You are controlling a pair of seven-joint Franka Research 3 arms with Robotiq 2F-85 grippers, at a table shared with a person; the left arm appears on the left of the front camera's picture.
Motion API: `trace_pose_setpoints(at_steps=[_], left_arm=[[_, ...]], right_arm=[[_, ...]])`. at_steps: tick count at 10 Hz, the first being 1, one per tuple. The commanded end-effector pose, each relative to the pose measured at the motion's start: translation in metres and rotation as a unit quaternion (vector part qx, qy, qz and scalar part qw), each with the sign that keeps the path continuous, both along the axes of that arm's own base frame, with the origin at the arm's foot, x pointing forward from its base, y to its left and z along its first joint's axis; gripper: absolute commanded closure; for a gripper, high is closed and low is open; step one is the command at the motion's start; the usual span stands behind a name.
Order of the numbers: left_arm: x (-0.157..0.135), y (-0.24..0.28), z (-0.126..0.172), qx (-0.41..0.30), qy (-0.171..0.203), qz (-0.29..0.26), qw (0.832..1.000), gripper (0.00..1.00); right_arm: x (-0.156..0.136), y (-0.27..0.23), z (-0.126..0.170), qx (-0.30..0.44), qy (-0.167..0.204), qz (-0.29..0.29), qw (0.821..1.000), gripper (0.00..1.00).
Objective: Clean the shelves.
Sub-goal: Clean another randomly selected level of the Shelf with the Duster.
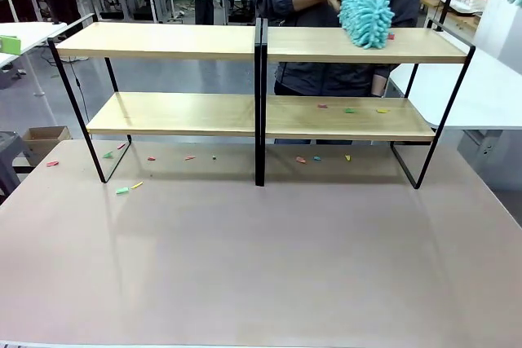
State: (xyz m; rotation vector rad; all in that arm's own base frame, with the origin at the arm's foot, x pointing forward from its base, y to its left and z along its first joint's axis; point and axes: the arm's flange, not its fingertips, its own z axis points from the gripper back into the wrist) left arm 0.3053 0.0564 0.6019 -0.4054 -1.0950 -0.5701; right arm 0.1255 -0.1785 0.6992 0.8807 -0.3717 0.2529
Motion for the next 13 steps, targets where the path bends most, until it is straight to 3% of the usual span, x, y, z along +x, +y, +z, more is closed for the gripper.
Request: trace_pose_setpoints(at_steps=[1,3,6,8,10,11,12,13], left_arm=[[0.0,0.0,-0.001,0.001,0.001,-0.002,1.0,0.0],[0.0,0.0,-0.001,0.001,0.001,-0.002,1.0,0.0],[0.0,0.0,-0.001,0.001,0.001,-0.002,1.0,0.0],[0.0,0.0,-0.001,0.001,0.001,-0.002,1.0,0.0],[0.0,0.0,-0.001,0.001,0.001,-0.002,1.0,0.0],[0.0,0.0,-0.001,0.001,0.001,-0.002,1.0,0.0],[0.0,0.0,-0.001,0.001,0.001,-0.002,1.0,0.0],[0.0,0.0,-0.001,0.001,0.001,-0.002,1.0,0.0]], right_arm=[[-0.008,0.0,0.006,0.004,-0.011,0.006,1.0,0.88],[0.0,0.0,0.0,0.0,0.0,0.0,1.0,0.88],[-0.039,0.089,-0.049,-0.157,0.054,0.134,0.977,0.88],[-0.023,0.154,-0.087,-0.223,0.087,0.171,0.956,0.88],[0.011,0.22,-0.115,-0.224,0.062,0.147,0.961,0.88],[-0.013,0.165,-0.098,-0.22,0.098,0.164,0.957,0.88],[-0.013,0.165,-0.098,-0.22,0.098,0.164,0.957,0.88],[0.004,0.204,-0.121,-0.24,0.088,0.167,0.952,0.88]])
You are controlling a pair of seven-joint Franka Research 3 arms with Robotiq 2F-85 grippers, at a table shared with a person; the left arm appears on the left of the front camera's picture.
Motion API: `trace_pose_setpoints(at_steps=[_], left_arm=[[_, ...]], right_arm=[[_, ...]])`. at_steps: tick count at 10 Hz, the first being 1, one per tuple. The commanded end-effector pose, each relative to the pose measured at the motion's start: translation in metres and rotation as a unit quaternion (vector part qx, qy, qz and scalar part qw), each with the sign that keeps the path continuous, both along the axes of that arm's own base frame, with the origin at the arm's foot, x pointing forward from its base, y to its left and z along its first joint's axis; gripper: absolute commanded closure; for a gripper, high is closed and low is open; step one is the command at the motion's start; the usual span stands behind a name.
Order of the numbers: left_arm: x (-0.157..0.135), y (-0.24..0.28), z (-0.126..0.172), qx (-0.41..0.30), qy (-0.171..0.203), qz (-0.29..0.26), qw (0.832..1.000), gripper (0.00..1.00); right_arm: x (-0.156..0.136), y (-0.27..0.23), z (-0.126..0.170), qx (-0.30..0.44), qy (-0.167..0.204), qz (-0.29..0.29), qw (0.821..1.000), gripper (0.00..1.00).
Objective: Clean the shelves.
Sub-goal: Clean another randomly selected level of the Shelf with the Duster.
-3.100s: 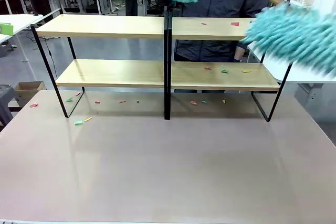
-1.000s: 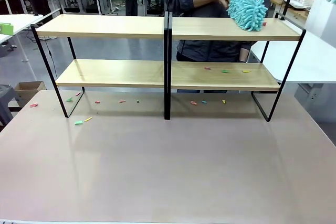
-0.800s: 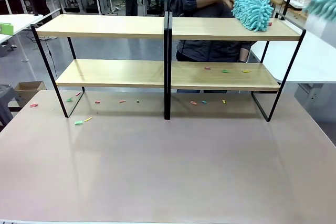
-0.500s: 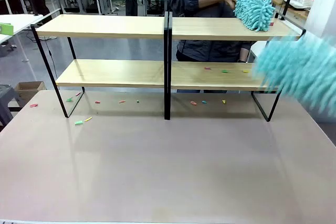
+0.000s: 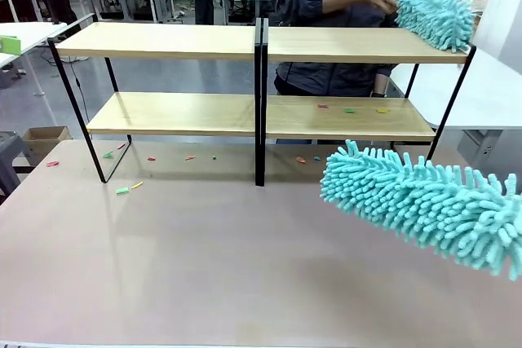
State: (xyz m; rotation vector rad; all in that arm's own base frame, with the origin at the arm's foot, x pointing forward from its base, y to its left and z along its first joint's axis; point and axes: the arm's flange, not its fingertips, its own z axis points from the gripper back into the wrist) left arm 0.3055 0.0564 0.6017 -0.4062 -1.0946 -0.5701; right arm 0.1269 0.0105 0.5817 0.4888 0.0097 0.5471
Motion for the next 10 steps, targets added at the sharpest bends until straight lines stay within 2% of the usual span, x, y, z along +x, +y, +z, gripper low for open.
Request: trace_pose_setpoints(at_steps=[1,3,5,7,10], left_arm=[[0.0,0.0,-0.001,0.002,0.0,-0.001,1.0,0.0],[0.0,0.0,-0.001,0.002,0.0,-0.001,1.0,0.0],[0.0,0.0,-0.001,0.002,0.0,-0.001,1.0,0.0],[0.0,0.0,-0.001,0.002,0.0,-0.001,1.0,0.0],[0.0,0.0,-0.001,0.002,0.0,-0.001,1.0,0.0]], right_arm=[[0.038,0.031,-0.011,0.006,-0.009,-0.035,0.999,0.88],[0.121,0.07,-0.02,0.039,-0.017,-0.055,0.998,0.88],[0.174,0.096,-0.023,0.054,-0.029,-0.065,0.996,0.88],[0.211,0.114,-0.022,0.07,-0.053,-0.099,0.991,0.88],[0.253,0.136,-0.044,0.059,-0.045,-0.143,0.987,0.88]])
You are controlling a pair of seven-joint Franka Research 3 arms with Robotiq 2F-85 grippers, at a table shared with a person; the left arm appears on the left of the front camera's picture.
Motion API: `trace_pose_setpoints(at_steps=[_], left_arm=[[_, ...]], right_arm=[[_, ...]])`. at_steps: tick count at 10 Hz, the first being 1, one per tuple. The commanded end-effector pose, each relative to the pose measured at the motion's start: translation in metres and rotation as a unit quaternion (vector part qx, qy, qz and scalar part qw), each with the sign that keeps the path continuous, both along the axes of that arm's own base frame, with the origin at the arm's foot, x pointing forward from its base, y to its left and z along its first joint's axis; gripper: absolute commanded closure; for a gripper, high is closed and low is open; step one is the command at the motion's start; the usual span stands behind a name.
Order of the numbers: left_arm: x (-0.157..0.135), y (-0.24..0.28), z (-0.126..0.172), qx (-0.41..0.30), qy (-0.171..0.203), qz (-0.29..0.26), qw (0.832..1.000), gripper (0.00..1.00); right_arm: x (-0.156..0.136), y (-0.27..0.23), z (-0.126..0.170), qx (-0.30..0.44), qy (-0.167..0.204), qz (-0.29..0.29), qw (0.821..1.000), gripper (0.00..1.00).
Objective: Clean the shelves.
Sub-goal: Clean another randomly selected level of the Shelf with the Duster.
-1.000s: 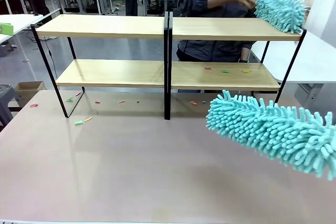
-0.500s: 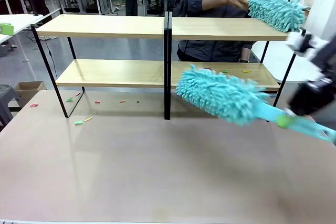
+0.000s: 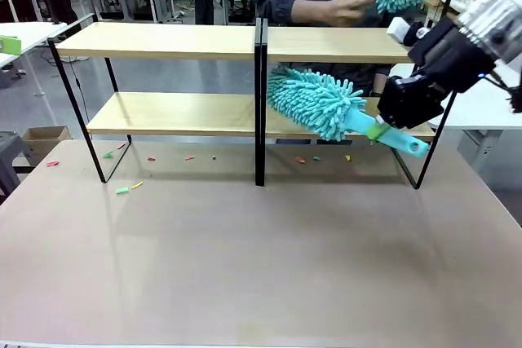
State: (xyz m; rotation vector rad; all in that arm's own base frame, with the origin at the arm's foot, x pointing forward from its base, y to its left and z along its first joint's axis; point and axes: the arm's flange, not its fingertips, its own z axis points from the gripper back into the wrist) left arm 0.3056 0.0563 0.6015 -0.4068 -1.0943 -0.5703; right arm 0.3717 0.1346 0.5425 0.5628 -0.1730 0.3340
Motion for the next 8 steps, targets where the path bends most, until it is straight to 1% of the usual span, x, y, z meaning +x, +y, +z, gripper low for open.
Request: trace_pose_setpoints(at_steps=[1,2,4,5,6,7,8], left_arm=[[0.0,0.0,-0.001,0.002,0.0,-0.001,1.0,0.0],[0.0,0.0,-0.001,0.002,0.0,-0.001,1.0,0.0],[0.0,0.0,-0.001,0.002,0.0,-0.001,1.0,0.0],[0.0,0.0,-0.001,0.002,0.0,-0.001,1.0,0.0],[0.0,0.0,-0.001,0.002,0.0,-0.001,1.0,0.0],[0.0,0.0,-0.001,0.002,0.0,-0.001,1.0,0.0],[0.0,0.0,-0.001,0.002,0.0,-0.001,1.0,0.0]], right_arm=[[0.017,0.018,-0.012,0.004,0.0,-0.04,0.999,0.88],[0.025,0.021,-0.02,-0.006,0.005,-0.048,0.999,0.88],[0.038,0.017,-0.038,-0.035,-0.003,-0.073,0.997,0.88],[0.045,0.009,-0.046,-0.053,0.004,-0.095,0.994,0.88],[0.045,0.0,-0.051,-0.083,0.004,-0.122,0.989,0.88],[0.042,-0.009,-0.053,-0.112,0.013,-0.151,0.982,0.88],[0.032,-0.018,-0.049,-0.136,0.014,-0.187,0.973,0.88]])
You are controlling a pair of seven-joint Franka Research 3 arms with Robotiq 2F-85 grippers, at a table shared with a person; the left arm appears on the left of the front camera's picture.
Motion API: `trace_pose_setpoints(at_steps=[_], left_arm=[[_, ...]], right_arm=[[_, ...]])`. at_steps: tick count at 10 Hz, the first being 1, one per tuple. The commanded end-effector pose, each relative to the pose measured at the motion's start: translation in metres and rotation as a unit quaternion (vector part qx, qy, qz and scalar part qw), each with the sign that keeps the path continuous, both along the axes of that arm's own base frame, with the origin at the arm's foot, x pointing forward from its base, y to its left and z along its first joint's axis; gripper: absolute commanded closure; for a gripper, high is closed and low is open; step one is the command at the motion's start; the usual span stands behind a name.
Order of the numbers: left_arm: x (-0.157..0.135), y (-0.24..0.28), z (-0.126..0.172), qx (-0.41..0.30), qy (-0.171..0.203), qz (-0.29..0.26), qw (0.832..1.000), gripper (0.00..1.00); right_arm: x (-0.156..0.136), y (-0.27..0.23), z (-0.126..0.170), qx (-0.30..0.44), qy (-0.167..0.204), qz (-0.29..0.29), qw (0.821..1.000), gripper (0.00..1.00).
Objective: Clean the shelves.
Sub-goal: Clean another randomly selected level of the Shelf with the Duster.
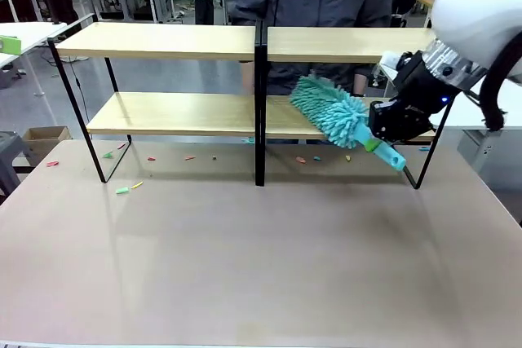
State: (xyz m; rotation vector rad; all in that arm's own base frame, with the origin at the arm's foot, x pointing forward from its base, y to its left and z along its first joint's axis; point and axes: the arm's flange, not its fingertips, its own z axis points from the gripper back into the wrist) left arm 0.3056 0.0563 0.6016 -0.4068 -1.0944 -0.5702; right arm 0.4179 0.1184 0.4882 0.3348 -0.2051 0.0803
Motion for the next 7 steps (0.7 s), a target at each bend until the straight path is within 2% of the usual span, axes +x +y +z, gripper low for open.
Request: trace_pose_setpoints(at_steps=[1,2,4,5,7], left_arm=[[0.0,0.0,-0.001,0.002,0.0,-0.001,1.0,0.0],[0.0,0.0,-0.001,0.002,0.0,-0.001,1.0,0.0],[0.0,0.0,-0.001,0.002,0.0,-0.001,1.0,0.0],[0.0,0.0,-0.001,0.002,0.0,-0.001,1.0,0.0],[0.0,0.0,-0.001,0.002,0.0,-0.001,1.0,0.0]], right_arm=[[-0.026,-0.011,0.012,-0.077,0.006,-0.111,0.991,0.88],[-0.038,-0.016,0.018,-0.113,0.014,-0.157,0.981,0.88],[-0.058,-0.023,0.021,-0.148,0.051,-0.208,0.965,0.88],[-0.065,-0.025,0.02,-0.153,0.031,-0.203,0.967,0.88],[-0.073,-0.016,0.016,-0.162,-0.063,-0.166,0.971,0.88]])
